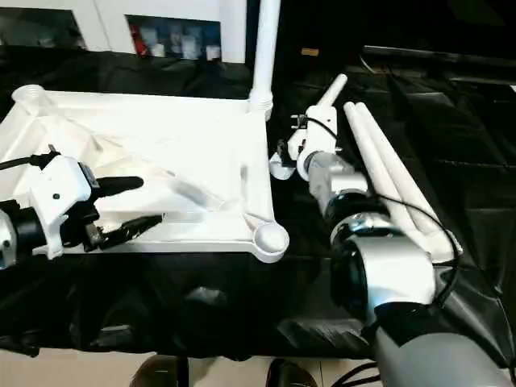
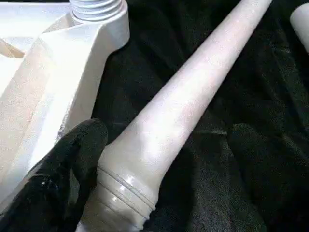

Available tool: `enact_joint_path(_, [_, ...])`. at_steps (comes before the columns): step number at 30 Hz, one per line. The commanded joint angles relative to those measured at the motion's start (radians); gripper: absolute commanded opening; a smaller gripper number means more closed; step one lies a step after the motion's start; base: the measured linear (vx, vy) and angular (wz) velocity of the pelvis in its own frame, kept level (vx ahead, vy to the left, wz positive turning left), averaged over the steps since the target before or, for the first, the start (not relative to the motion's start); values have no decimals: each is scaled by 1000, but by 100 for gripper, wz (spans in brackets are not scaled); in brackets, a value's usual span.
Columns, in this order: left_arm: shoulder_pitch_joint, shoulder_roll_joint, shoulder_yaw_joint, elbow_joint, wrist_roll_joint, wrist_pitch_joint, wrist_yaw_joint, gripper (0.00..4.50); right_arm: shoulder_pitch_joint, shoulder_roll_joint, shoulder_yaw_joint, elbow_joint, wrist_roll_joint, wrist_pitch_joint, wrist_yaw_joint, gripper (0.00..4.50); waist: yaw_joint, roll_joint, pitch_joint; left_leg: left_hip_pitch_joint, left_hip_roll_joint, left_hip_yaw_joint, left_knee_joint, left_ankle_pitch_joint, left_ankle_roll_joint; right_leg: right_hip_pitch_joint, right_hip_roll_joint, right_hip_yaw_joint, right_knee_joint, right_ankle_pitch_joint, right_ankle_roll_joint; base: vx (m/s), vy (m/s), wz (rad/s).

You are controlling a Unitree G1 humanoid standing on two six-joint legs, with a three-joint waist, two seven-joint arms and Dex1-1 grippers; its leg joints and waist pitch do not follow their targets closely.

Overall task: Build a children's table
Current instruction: Rotate leg to tighten

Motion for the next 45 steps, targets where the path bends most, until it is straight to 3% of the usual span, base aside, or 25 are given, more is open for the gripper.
enact_joint_path(1, [-14, 14, -10, -19, -11, 12, -14, 339, 31, -14, 0, 50, -22, 72, -6, 450, -1, 15, -53, 37, 13, -6, -90, -354, -57, 42, -37, 40, -60, -283, -179, 0, 0, 0])
enact_joint_path(5, [-28, 35, -14, -16, -26, 20, -34, 339, 34, -40, -26, 53, -2, 134, 10, 450, 1, 16, -56, 39, 12, -7, -89, -365, -67, 41, -36, 40, -61, -296, -173, 0, 0, 0])
enact_joint_path(8, [-48, 46, -29, -3, -24, 13, -35, 339, 35, -43, -96, 51, 60, 157, -5, 450, 1, 12, -59, 29, 11, -8, -89, -322, -63, 51, -40, 40, -56, -251, -181, 0, 0, 0])
enact_joint_path(11, [-59, 50, -36, 6, -29, 13, -38, 339, 35, -45, -157, 49, 113, 167, -15, 450, 2, 16, -60, 31, 12, -7, -87, -318, -59, 49, -41, 39, -55, -249, -186, 0, 0, 0])
enact_joint_path(15, [-68, 49, -42, 13, -31, 14, -41, 339, 48, -60, -110, 48, 62, 174, -4, 450, 1, 18, -61, 28, 10, -5, -86, -292, -62, 51, -37, 37, -53, -222, -201, 0, 0, 0])
enact_joint_path(16, [-70, 50, -45, 14, -33, 14, -40, 344, 52, -62, -104, 48, 50, 177, -2, 432, 1, 18, -61, 30, 11, -4, -86, -295, -63, 50, -37, 37, -54, -226, -202, 0, 0, 0])
enact_joint_path(23, [-98, 36, -79, 46, -29, -8, -34, 347, 58, -69, -118, 45, 40, 180, -3, 373, 5, 15, -68, 32, 12, -4, -85, -302, -72, 52, -39, 38, -53, -237, -197, 0, 0, 0])
enact_joint_path(28, [-99, 20, -95, 52, -48, -15, -42, 347, 61, -79, -118, 44, 33, 179, -9, 347, 1, 7, -86, 30, 11, 2, -75, -212, -58, 62, -36, 36, -41, -145, -218, 0, 0, 0])
enact_joint_path(30, [-99, 13, -104, 60, -49, -24, -41, 347, 62, -82, -120, 44, 29, 178, -11, 325, 2, 10, -87, 30, 11, 3, -73, -199, -56, 61, -36, 36, -39, -129, -223, 0, 0, 0])
enact_joint_path(34, [-113, -12, -136, 102, -24, -65, -24, 347, 68, -92, -104, 42, 7, 167, -3, 293, 3, 6, -98, 29, 10, 6, -68, -174, -50, 67, -35, 35, -34, -106, -226, 0, 0, 0])
enact_joint_path(35, [-123, -26, -147, 123, -16, -79, -18, 347, 71, -94, -100, 41, 4, 162, 5, 293, 4, 2, -116, 35, 11, 8, -63, -164, -51, 74, -36, 35, -31, -99, -229, 0, 0, 0])
enact_joint_path(36, [-133, -39, -154, 141, -11, -90, -12, 347, 73, -96, -102, 40, 7, 157, 9, 288, 6, 5, -122, 36, 11, 7, -60, -153, -52, 75, -37, 34, -28, -88, -231, 0, 0, 0])
enact_joint_path(38, [-152, -60, -171, 173, 4, -116, -4, 347, 76, -104, -100, 38, 8, 164, 18, 278, 7, 9, -123, 29, 10, 7, -57, -175, -61, 75, -39, 35, -28, -111, -229, 0, 0, 0])
enact_joint_path(39, [-161, -69, -181, 192, 12, -132, -2, 347, 77, -107, -103, 37, 11, 167, 17, 277, 7, 15, -124, 30, 10, 6, -54, -189, -66, 73, -40, 36, -27, -125, -226, 0, 0, 0])
enact_joint_path(40, [-168, -74, -188, 208, 18, -144, -1, 347, 78, -108, -106, 36, 14, 168, 16, 276, 5, 10, -122, 30, 9, 8, -55, -206, -64, 71, -38, 36, -34, -144, -222, 0, 0, 0])
enact_joint_path(42, [-190, -104, -207, 249, 29, -177, 6, 347, 80, -118, -116, 32, 23, 165, 20, 275, 6, 17, -124, 29, 9, 5, -53, -219, -69, 74, -42, 36, -33, -173, -214, 0, 0, 0])
enact_joint_path(45, [-227, -165, -225, 318, 37, -218, 34, 347, 80, -132, -140, 24, 41, 138, 35, 275, 5, 18, -123, 34, 9, 5, -51, -273, -77, 66, -40, 37, -44, -245, -201, 0, 0, 0])
